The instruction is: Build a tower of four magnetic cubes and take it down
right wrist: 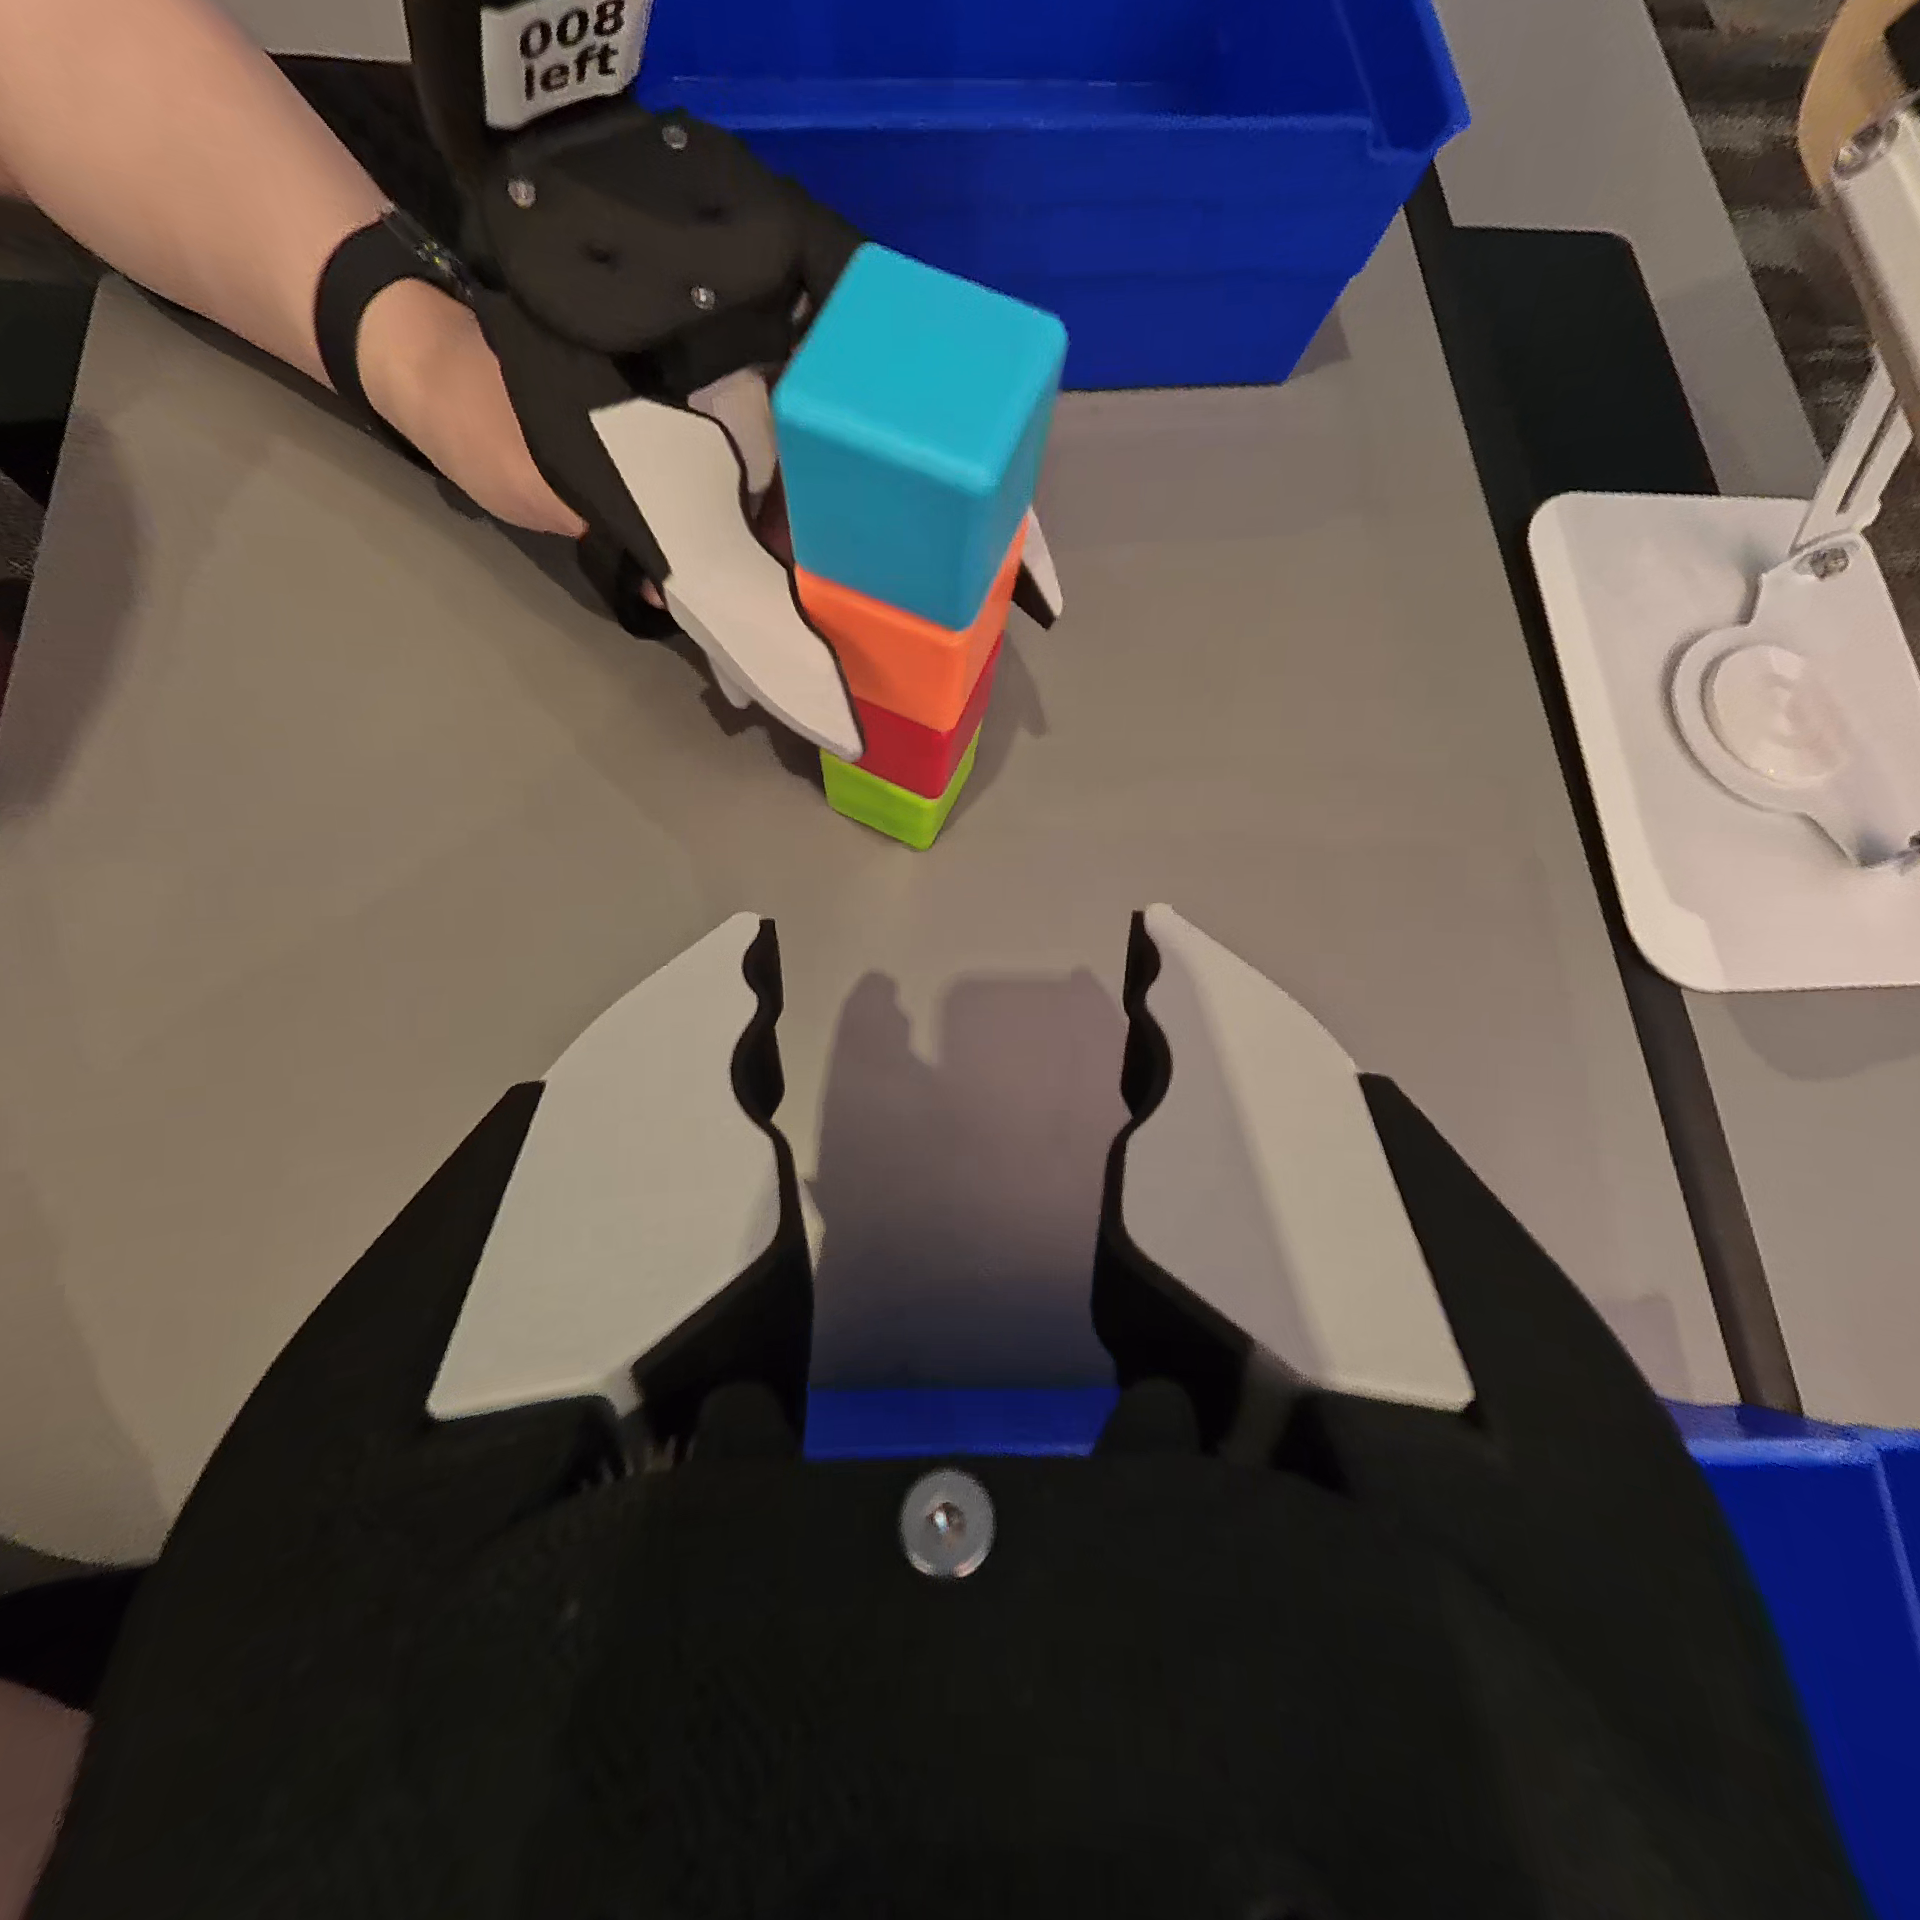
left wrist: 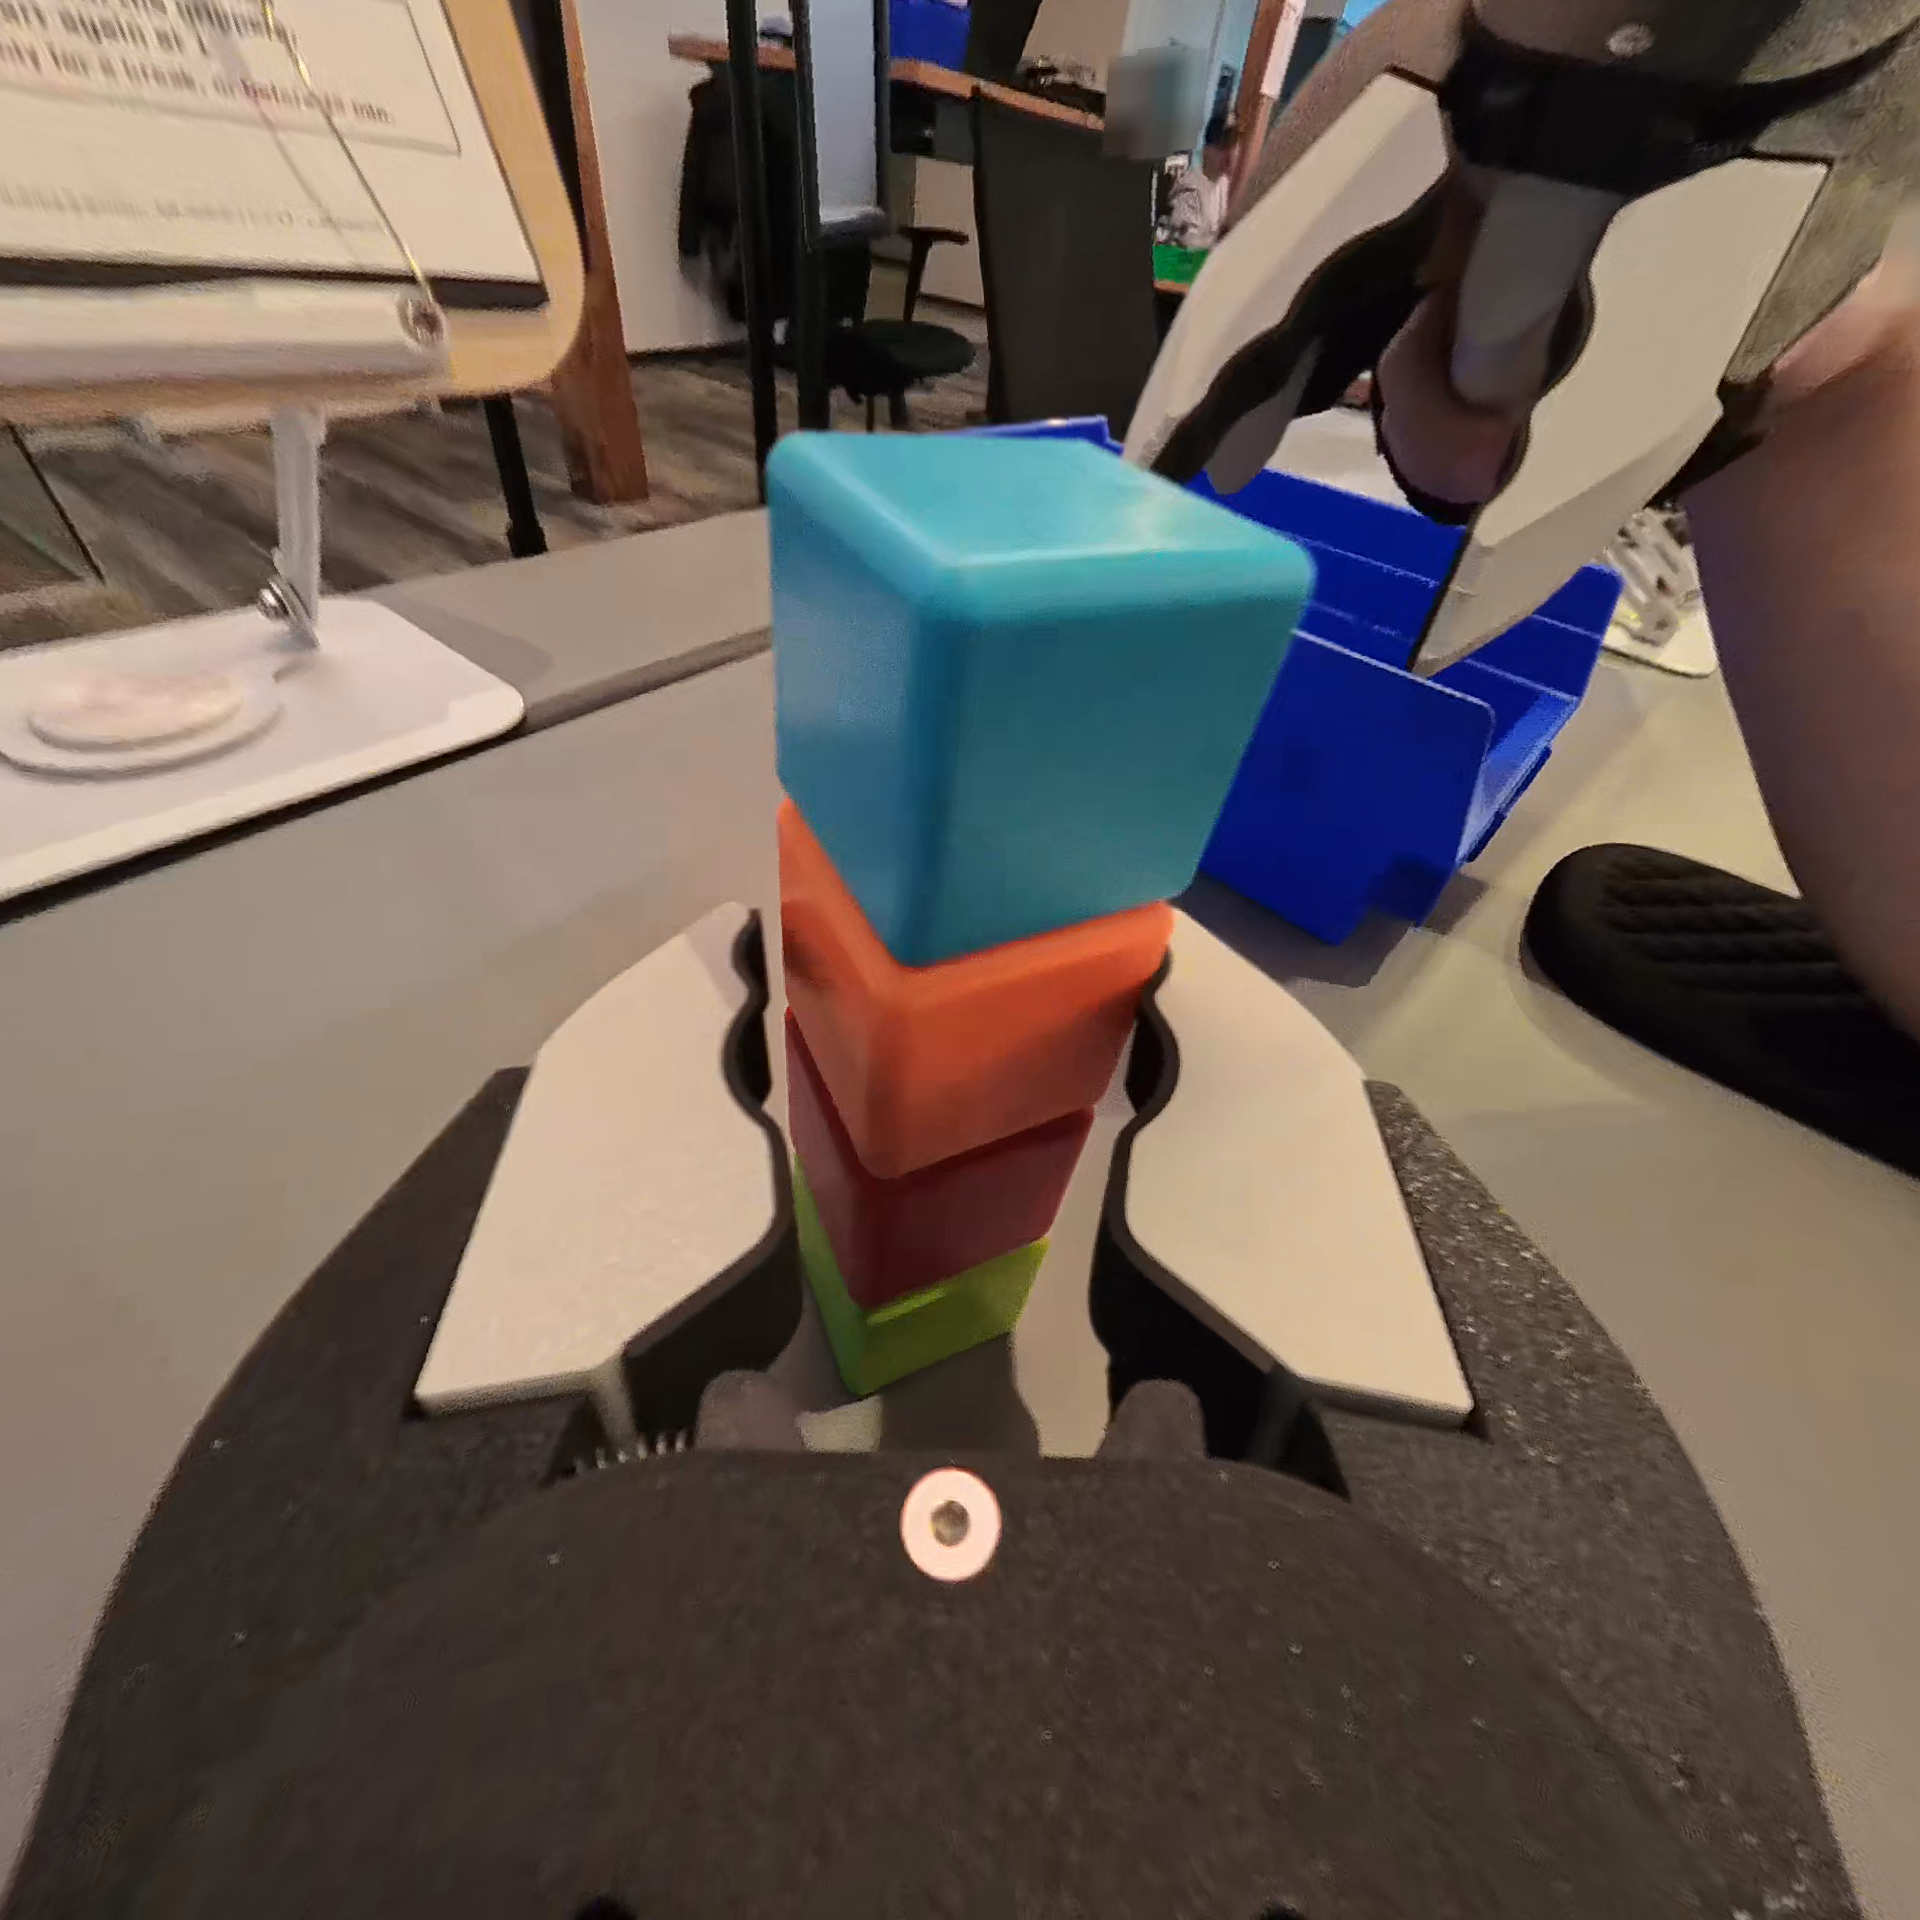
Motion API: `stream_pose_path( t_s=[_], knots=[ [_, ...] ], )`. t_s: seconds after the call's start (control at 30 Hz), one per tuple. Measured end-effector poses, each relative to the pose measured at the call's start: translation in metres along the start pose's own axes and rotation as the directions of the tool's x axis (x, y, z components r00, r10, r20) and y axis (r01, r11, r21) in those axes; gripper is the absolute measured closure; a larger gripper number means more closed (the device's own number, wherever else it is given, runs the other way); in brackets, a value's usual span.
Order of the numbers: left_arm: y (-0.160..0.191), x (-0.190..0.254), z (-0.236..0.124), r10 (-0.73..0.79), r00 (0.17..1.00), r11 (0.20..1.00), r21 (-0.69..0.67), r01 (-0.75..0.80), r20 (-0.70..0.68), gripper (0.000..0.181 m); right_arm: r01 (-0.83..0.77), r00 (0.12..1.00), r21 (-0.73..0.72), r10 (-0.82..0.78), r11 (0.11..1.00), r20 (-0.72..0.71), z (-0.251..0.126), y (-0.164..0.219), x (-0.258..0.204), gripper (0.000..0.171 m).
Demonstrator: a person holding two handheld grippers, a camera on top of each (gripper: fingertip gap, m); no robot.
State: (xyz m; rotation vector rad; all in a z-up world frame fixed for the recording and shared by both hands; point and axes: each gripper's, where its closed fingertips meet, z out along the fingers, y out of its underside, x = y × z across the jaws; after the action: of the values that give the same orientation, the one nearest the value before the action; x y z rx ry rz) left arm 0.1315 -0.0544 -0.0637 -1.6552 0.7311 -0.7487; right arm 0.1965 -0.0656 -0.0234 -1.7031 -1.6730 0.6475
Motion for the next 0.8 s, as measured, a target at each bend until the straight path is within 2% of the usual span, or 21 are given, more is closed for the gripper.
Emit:
stream_pose_path(
  t_s=[0.13, 0.4, 0.6, 0.67, 0.77, 0.8],
  knots=[
    [-0.005, 0.000, 0.003, 0.086, 0.996, 0.996, 0.029, -0.087, 0.039, 0.121, 0.009, 0.999, 0.062, -0.007, 0.998, -0.032, 0.006, -0.021, 0.001, 0.106],
    [-0.006, -0.029, -0.007, 0.069, 0.983, 0.997, 0.034, -0.076, 0.172, 0.122, -0.153, 0.978, 0.394, 0.197, 0.907, -0.074, 0.033, -0.088, 0.013, 0.094],
    [-0.007, -0.036, -0.009, 0.036, 0.981, 0.998, 0.044, -0.045, 0.190, 0.122, -0.215, 0.956, 0.395, 0.276, 0.893, -0.103, 0.067, -0.091, 0.015, 0.093],
    [-0.006, -0.034, -0.008, 0.054, 0.981, 0.997, 0.043, -0.063, 0.184, 0.122, -0.231, 0.951, 0.377, 0.291, 0.897, -0.108, 0.075, -0.088, 0.015, 0.100],
    [-0.006, -0.034, -0.008, 0.059, 0.980, 0.997, 0.043, -0.069, 0.191, 0.122, -0.228, 0.953, 0.361, 0.283, 0.904, -0.106, 0.081, -0.084, 0.013, 0.122],
    [-0.007, -0.034, -0.007, 0.056, 0.980, 0.997, 0.042, -0.065, 0.190, 0.122, -0.221, 0.954, 0.367, 0.279, 0.904, -0.112, 0.082, -0.085, 0.013, 0.122]
  ],
)
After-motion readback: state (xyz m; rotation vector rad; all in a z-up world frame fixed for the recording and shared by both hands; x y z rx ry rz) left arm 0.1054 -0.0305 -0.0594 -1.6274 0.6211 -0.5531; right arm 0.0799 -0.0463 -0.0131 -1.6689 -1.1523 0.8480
